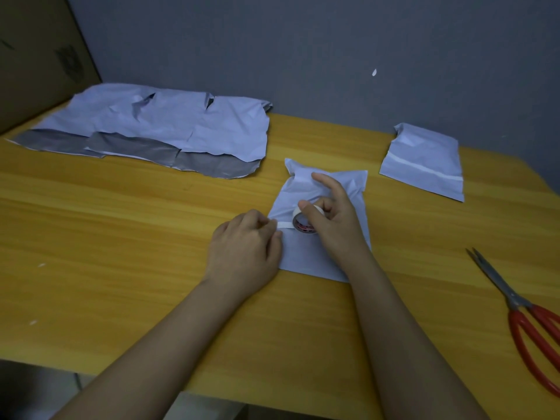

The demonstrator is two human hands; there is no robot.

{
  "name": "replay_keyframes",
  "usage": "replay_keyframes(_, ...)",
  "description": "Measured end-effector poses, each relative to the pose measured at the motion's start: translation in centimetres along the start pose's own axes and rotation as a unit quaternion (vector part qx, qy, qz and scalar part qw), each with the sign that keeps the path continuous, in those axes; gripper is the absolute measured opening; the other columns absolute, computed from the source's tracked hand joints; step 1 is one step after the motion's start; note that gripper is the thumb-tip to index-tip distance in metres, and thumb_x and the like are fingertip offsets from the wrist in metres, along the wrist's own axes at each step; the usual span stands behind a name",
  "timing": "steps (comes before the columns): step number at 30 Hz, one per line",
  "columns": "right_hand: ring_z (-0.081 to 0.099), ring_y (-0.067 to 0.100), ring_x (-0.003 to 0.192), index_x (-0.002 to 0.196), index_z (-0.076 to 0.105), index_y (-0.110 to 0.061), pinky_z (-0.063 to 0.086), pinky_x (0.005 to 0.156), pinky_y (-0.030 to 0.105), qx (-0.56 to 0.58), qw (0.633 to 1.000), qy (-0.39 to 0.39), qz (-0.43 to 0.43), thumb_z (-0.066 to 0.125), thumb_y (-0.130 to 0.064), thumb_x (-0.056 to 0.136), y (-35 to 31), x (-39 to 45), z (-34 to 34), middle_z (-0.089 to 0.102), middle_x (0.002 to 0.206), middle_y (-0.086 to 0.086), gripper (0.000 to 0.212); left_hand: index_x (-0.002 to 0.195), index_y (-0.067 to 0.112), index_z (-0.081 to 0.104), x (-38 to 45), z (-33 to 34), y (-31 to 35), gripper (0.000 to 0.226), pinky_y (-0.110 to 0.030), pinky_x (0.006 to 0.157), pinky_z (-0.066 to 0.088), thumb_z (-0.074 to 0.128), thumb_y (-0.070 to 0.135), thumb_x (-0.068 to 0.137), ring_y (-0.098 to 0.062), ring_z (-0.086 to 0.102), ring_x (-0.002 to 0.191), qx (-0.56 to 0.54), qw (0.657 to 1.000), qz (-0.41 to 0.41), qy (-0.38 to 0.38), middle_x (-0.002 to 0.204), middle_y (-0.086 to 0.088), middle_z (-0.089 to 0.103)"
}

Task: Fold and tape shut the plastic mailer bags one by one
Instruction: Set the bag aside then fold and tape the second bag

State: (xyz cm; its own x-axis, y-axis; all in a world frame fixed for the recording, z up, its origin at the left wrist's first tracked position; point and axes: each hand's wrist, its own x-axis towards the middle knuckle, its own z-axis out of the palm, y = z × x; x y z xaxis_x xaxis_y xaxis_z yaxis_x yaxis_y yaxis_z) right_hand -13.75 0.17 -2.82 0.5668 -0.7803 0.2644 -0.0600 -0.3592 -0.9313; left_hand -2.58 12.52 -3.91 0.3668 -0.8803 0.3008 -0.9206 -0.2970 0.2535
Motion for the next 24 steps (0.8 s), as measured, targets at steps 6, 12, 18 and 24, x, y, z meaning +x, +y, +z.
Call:
replay_keyframes(6,0.039,0.003,0.049,0.131,0.049,-0.021,0.035,0.051,0.012,0.014,1.000,0.009,0.008,0.063,-0.015,0.091,0.2,0.0,0.1,0.039,0.053,-0.007,0.044,0.105,0.010,0.071,-0.4,-0.3,0.1,0.050,-0.037,0.066,0.050,0.031,0.037,0.088,-0.028,0.062,0.085,0.039,0.999,0.019,-0.030,0.097,-0.009,0.062)
replay_keyframes(12,0.039,0.007,0.053,0.127,0.052,-0.023,0.036,0.051,0.015,0.031,0.999,0.008,0.014,0.065,-0.016,0.090,0.3,0.0,0.0,0.038,0.056,0.000,0.041,0.128,0.018,0.057,-0.3,-0.9,0.4,0.078,-0.040,0.100,0.032,0.005,0.052,0.082,-0.029,0.044,0.119,0.023,0.998,-0.023,-0.060,0.125,-0.008,0.050)
replay_keyframes(18,0.036,0.005,0.051,0.123,0.054,-0.022,0.033,0.051,0.015,0.035,0.999,0.005,0.016,0.066,-0.015,0.089,0.6,0.2,0.1,0.037,0.054,-0.004,0.037,0.115,0.005,0.063,-0.6,-0.6,0.9,0.054,-0.040,0.091,0.041,0.026,0.035,0.089,-0.033,0.055,0.106,0.008,1.000,0.024,-0.013,0.116,-0.011,0.058)
replay_keyframes(24,0.036,0.003,0.051,0.120,0.055,-0.021,0.033,0.052,0.015,0.034,0.999,0.005,0.014,0.066,-0.015,0.089,0.8,0.3,0.2,0.036,0.050,-0.011,0.033,0.098,0.002,0.067,0.3,0.0,0.9,0.050,-0.034,0.083,0.045,0.026,0.031,0.092,-0.030,0.059,0.091,-0.039,0.996,0.058,-0.054,0.101,-0.012,0.062)
